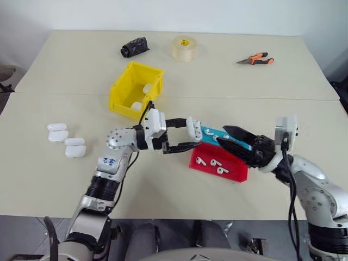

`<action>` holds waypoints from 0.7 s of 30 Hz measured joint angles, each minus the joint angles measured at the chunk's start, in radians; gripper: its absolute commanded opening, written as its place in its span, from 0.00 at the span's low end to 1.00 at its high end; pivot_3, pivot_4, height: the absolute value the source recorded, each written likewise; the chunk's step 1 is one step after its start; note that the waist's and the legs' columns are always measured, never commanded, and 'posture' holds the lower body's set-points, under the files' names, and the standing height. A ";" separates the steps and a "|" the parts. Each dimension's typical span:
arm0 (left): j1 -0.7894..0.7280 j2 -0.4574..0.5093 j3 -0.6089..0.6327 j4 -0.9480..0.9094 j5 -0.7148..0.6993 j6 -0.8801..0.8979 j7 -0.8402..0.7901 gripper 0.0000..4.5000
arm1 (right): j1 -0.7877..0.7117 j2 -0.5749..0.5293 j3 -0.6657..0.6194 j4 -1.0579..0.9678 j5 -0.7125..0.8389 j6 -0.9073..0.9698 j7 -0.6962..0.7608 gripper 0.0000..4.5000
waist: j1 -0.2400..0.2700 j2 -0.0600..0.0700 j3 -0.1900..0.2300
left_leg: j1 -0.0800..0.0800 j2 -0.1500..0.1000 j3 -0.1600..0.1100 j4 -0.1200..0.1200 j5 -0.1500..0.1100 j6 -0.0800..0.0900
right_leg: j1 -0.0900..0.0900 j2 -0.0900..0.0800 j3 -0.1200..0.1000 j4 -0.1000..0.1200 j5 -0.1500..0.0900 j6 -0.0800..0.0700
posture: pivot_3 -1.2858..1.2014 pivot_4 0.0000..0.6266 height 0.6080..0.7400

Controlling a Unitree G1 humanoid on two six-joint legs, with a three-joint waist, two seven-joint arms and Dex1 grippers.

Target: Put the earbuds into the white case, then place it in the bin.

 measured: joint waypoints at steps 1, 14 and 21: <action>0.000 0.019 -0.002 0.000 0.021 -0.002 0.004 0.62 | 0.000 -0.020 0.000 0.000 -0.008 -0.001 0.013 0.34 | 0.000 0.000 0.000 | 0.000 0.000 0.000 0.000 0.000 0.000 | 0.000 0.000 0.000 0.000 0.000 0.000 | 0.52 0.24 1.00; -0.121 0.070 -0.165 0.023 0.212 0.008 -0.027 0.62 | -0.214 -0.095 0.205 -0.093 -0.091 0.100 0.018 0.01 | 0.011 0.000 0.000 | -0.001 0.000 0.000 0.000 0.000 0.000 | 0.000 0.000 -0.001 0.000 0.000 0.000 | 0.52 0.24 1.00; -0.118 0.069 -0.180 0.000 0.214 0.047 -0.027 0.62 | -0.283 -0.048 0.282 -0.118 -0.089 0.176 -0.040 0.01 | 0.013 0.000 0.000 | -0.001 0.000 0.000 0.001 0.000 0.000 | 0.000 0.000 -0.001 0.000 0.000 0.000 | 0.52 0.24 1.00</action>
